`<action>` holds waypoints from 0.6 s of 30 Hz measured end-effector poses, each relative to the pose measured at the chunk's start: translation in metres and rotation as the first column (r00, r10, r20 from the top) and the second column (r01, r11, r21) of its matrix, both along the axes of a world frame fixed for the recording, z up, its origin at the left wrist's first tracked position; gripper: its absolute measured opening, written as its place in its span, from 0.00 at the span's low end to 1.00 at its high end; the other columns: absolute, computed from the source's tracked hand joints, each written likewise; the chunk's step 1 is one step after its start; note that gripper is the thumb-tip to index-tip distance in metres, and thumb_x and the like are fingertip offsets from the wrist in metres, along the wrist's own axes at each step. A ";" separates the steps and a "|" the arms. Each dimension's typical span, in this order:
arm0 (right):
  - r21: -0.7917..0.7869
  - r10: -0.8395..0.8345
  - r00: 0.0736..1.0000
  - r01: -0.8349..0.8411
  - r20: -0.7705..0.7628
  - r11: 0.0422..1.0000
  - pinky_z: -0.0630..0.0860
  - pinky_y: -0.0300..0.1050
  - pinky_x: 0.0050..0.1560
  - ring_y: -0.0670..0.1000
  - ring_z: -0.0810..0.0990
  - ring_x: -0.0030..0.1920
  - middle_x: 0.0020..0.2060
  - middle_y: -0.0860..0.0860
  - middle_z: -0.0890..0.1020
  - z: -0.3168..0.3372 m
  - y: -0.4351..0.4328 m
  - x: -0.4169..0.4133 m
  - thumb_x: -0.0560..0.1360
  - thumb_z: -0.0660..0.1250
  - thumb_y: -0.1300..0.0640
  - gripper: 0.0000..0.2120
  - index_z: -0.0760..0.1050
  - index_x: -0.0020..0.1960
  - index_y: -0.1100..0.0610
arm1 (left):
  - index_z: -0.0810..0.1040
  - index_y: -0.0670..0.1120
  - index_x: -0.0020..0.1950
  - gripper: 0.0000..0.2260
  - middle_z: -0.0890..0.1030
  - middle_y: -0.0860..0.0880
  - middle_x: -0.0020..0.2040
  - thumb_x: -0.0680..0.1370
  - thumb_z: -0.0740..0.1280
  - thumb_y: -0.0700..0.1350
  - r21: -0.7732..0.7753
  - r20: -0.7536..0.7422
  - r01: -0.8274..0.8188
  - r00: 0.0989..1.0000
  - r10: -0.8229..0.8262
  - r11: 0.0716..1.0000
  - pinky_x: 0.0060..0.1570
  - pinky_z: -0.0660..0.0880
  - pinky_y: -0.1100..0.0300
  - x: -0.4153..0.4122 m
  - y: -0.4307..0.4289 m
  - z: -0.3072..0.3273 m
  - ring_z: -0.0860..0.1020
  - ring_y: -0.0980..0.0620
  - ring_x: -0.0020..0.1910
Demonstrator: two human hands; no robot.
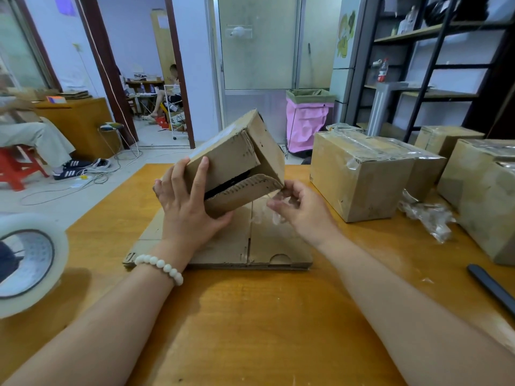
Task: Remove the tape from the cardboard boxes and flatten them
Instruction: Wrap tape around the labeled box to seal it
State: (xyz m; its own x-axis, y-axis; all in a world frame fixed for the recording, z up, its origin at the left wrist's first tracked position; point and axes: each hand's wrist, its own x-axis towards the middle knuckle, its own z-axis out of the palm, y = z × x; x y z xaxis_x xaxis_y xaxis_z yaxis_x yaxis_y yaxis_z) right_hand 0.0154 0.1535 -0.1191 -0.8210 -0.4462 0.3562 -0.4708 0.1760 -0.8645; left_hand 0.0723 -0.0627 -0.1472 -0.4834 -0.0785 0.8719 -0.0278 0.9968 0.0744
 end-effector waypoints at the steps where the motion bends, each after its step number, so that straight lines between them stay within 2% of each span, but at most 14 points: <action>1: 0.038 -0.071 0.987 0.077 -0.143 0.996 0.69 0.40 0.48 0.48 0.73 0.49 0.46 0.49 0.79 0.000 0.001 -0.001 0.75 0.69 0.54 0.08 0.77 0.53 0.55 | 0.50 0.53 0.75 0.43 0.58 0.45 0.68 0.66 0.65 0.65 0.002 -0.005 0.013 1.000 -0.013 1.000 0.64 0.60 0.29 0.000 0.001 0.001 0.59 0.39 0.68; 3: 0.021 -0.171 0.870 0.204 -0.463 0.979 0.61 0.38 0.44 0.47 0.67 0.49 0.41 0.46 0.77 0.002 0.006 -0.007 0.75 0.69 0.56 0.04 0.79 0.44 0.57 | 0.50 0.53 0.75 0.43 0.58 0.45 0.68 0.66 0.64 0.64 0.016 -0.005 0.028 1.000 -0.028 0.999 0.64 0.60 0.28 0.001 0.003 0.002 0.59 0.40 0.68; 4: 0.007 -0.188 0.797 0.235 -0.574 0.972 0.60 0.37 0.46 0.47 0.66 0.50 0.40 0.46 0.76 0.002 0.009 -0.011 0.74 0.69 0.57 0.05 0.78 0.41 0.58 | 0.49 0.53 0.75 0.43 0.58 0.46 0.68 0.66 0.64 0.64 0.019 0.000 0.034 0.999 -0.034 0.999 0.64 0.60 0.28 0.001 0.003 0.002 0.58 0.40 0.68; 6: -0.004 -0.212 0.707 0.284 -0.674 0.959 0.61 0.38 0.54 0.48 0.65 0.55 0.42 0.47 0.76 0.000 0.013 -0.017 0.73 0.68 0.55 0.07 0.77 0.39 0.58 | 0.49 0.53 0.75 0.43 0.58 0.46 0.68 0.66 0.64 0.64 0.018 0.011 0.041 0.999 -0.041 0.999 0.64 0.59 0.27 0.002 0.004 0.003 0.58 0.41 0.68; 8: -0.011 -0.260 0.743 0.322 -0.617 0.947 0.58 0.41 0.61 0.49 0.64 0.61 0.47 0.49 0.76 0.002 0.015 -0.018 0.72 0.70 0.55 0.07 0.78 0.39 0.58 | 0.50 0.53 0.75 0.43 0.58 0.45 0.69 0.66 0.64 0.64 0.011 0.014 0.039 0.999 -0.039 0.999 0.64 0.59 0.28 0.001 0.004 0.002 0.58 0.40 0.68; 9: -0.027 -0.316 0.768 0.364 -0.558 0.931 0.56 0.41 0.61 0.51 0.64 0.62 0.47 0.49 0.76 0.004 0.015 -0.018 0.72 0.72 0.56 0.07 0.78 0.38 0.58 | 0.50 0.53 0.75 0.43 0.58 0.45 0.69 0.66 0.65 0.64 0.011 0.012 0.034 0.999 -0.034 0.999 0.64 0.60 0.28 0.001 0.005 0.002 0.59 0.40 0.68; 12: -0.084 -0.538 0.800 0.536 -0.267 0.840 0.61 0.42 0.58 0.52 0.67 0.58 0.49 0.50 0.75 0.016 0.030 -0.025 0.74 0.69 0.54 0.09 0.75 0.37 0.56 | 0.52 0.51 0.75 0.43 0.58 0.45 0.69 0.66 0.65 0.65 0.080 0.004 -0.009 1.000 0.009 0.997 0.64 0.60 0.29 0.001 -0.001 0.002 0.59 0.40 0.68; 13: -0.115 -0.560 0.812 0.548 -0.166 0.828 0.65 0.41 0.55 0.50 0.69 0.54 0.49 0.51 0.76 0.021 0.038 -0.029 0.75 0.68 0.54 0.09 0.74 0.38 0.57 | 0.53 0.51 0.75 0.43 0.57 0.46 0.69 0.65 0.66 0.65 0.118 0.004 -0.028 1.000 0.027 0.993 0.65 0.59 0.29 0.002 -0.004 0.001 0.59 0.40 0.68; 15: -0.176 -0.514 0.857 0.501 -0.037 0.847 0.70 0.31 0.43 0.47 0.72 0.43 0.44 0.53 0.76 0.023 0.050 -0.036 0.76 0.67 0.53 0.08 0.74 0.42 0.58 | 0.53 0.52 0.75 0.44 0.57 0.46 0.69 0.65 0.66 0.65 0.165 -0.003 -0.047 0.999 0.049 0.985 0.66 0.59 0.30 0.003 -0.008 0.002 0.59 0.39 0.68; 16: -0.180 -0.492 0.870 0.482 -0.018 0.858 0.69 0.27 0.36 0.46 0.71 0.39 0.40 0.51 0.76 0.022 0.052 -0.037 0.77 0.67 0.54 0.07 0.74 0.44 0.58 | 0.53 0.51 0.75 0.44 0.57 0.46 0.69 0.65 0.66 0.65 0.160 -0.009 -0.048 0.999 0.050 0.986 0.66 0.59 0.30 0.003 -0.008 0.002 0.59 0.39 0.68; 18: -0.162 -0.482 0.876 0.473 -0.022 0.866 0.67 0.24 0.31 0.43 0.70 0.35 0.36 0.47 0.74 0.018 0.050 -0.037 0.77 0.66 0.55 0.06 0.75 0.47 0.57 | 0.53 0.51 0.75 0.43 0.57 0.45 0.69 0.66 0.65 0.65 0.093 -0.005 -0.037 0.999 0.038 0.995 0.65 0.59 0.29 0.001 -0.005 0.001 0.59 0.39 0.68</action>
